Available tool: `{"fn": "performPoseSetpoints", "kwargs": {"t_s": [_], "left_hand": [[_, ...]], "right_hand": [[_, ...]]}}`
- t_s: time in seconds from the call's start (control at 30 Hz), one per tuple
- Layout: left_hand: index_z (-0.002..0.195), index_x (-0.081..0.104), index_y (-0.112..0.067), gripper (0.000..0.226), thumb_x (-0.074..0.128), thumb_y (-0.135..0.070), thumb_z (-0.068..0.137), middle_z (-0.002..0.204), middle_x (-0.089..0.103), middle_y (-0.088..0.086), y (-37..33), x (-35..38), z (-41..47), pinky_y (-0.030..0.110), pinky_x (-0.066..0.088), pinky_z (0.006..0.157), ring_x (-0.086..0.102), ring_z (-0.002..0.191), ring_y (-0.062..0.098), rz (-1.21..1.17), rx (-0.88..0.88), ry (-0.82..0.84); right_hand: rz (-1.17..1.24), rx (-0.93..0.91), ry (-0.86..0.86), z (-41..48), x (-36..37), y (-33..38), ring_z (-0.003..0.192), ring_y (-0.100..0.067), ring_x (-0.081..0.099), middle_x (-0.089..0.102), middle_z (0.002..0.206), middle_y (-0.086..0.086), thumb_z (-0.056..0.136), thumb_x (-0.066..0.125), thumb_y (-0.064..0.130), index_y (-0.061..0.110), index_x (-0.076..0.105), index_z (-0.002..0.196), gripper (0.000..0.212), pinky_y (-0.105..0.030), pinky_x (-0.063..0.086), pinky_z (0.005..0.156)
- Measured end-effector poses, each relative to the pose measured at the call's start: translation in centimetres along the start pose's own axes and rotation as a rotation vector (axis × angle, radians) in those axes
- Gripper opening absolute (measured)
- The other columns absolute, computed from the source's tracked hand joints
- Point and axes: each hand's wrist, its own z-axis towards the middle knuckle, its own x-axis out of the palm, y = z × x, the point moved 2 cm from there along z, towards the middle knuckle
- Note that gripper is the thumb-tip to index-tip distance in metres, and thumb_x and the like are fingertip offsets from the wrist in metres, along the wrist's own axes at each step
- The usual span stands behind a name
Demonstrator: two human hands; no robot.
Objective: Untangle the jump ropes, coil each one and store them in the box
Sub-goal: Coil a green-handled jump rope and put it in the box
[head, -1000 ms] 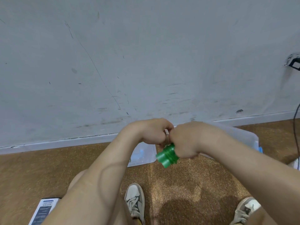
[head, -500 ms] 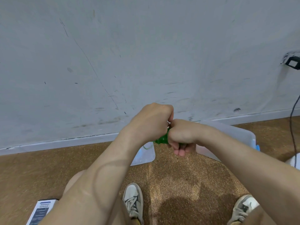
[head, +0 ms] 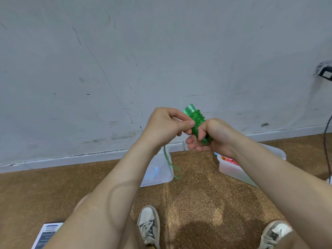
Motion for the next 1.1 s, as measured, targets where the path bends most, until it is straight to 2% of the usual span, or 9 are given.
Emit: {"fn": "performPoseSetpoints", "kwargs": {"t_s": [0.13,0.23,0.33,0.47,0.6,0.73,0.8,0.97,1.1], "left_hand": [[0.080,0.066,-0.011,0.015,0.077,-0.021,0.078,0.055,0.060,0.002,0.9,-0.9,0.6,0.016,0.034,0.044,0.043,0.043,0.007,-0.078,-0.098,-0.023],[0.106,0.067,-0.007,0.025,0.068,-0.016,0.084,0.065,0.057,0.003,1.1,-0.8,0.5,0.017,0.026,0.045,0.035,0.046,0.006,-0.240,-0.115,0.224],[0.107,0.066,-0.005,0.030,0.066,-0.019,0.081,0.068,0.058,0.001,0.9,-0.7,-0.1,0.015,0.026,0.046,0.032,0.049,0.006,-0.256,-0.020,0.386],[0.103,0.068,-0.016,0.027,0.076,-0.014,0.077,0.063,0.054,-0.006,0.7,-0.8,-0.1,0.013,0.038,0.057,0.046,0.052,0.003,-0.089,0.057,0.242],[0.102,0.069,-0.034,0.034,0.082,-0.028,0.072,0.063,0.053,-0.005,0.4,-0.5,-0.2,0.018,0.039,0.060,0.044,0.053,0.002,0.298,0.220,0.025],[0.098,0.071,-0.020,0.025,0.074,-0.032,0.076,0.069,0.058,-0.001,0.2,0.5,-0.4,0.031,0.042,0.066,0.049,0.067,0.011,0.708,0.514,-0.027],[0.095,0.067,-0.014,0.027,0.072,-0.035,0.078,0.069,0.053,-0.004,0.3,1.5,-0.4,0.033,0.039,0.063,0.049,0.067,0.016,0.838,0.572,0.006],[0.109,0.068,-0.026,0.029,0.071,-0.020,0.081,0.077,0.067,-0.008,0.3,1.1,-0.4,0.024,0.045,0.069,0.060,0.073,0.007,0.709,0.332,0.180],[0.108,0.070,-0.024,0.029,0.074,-0.030,0.080,0.088,0.068,-0.009,-0.4,0.7,-0.5,0.024,0.043,0.074,0.061,0.086,0.011,0.906,0.404,0.179]], "right_hand": [[0.099,-0.090,0.089,-0.1,-0.1,0.7,0.062,-0.024,0.068,0.066,0.069,-0.011,0.066,0.036,-0.010,0.001,0.060,0.089,0.035,-0.027,0.051,0.057],[0.123,-0.115,0.262,-0.7,-0.1,1.0,0.057,-0.025,0.066,0.064,0.067,-0.013,0.055,0.039,-0.008,0.000,0.057,0.081,0.033,-0.024,0.052,0.051],[0.109,-0.085,0.423,-1.0,-0.5,1.0,0.070,-0.032,0.070,0.066,0.069,-0.017,0.050,0.043,-0.006,0.001,0.059,0.076,0.032,-0.029,0.055,0.060],[-0.253,-0.068,0.321,-0.4,-1.3,0.2,0.112,-0.022,0.063,0.070,0.108,-0.009,0.069,0.061,0.004,0.010,0.066,0.105,0.036,-0.041,0.049,0.092],[-0.194,-0.035,0.008,0.3,-2.9,0.4,0.086,-0.020,0.069,0.068,0.104,-0.015,0.092,0.050,0.009,0.006,0.061,0.116,0.027,-0.033,0.057,0.073],[0.121,0.060,0.140,-0.4,-3.2,1.1,0.080,-0.031,0.072,0.071,0.098,-0.025,0.098,0.041,0.049,0.002,0.061,0.112,0.053,-0.032,0.060,0.061],[-0.006,0.013,0.217,-0.5,-2.9,1.0,0.076,-0.027,0.071,0.070,0.097,-0.022,0.088,0.049,0.056,0.005,0.066,0.104,0.057,-0.027,0.058,0.057],[-0.317,-0.140,0.205,-0.4,-3.1,0.6,0.062,-0.011,0.059,0.065,0.080,-0.004,0.096,0.058,0.020,0.007,0.068,0.109,0.021,-0.021,0.049,0.056],[-0.746,-0.186,0.237,-0.6,-2.7,0.6,0.063,-0.010,0.056,0.064,0.076,0.005,0.094,0.061,0.014,0.024,0.063,0.119,0.027,-0.020,0.045,0.055]]}}
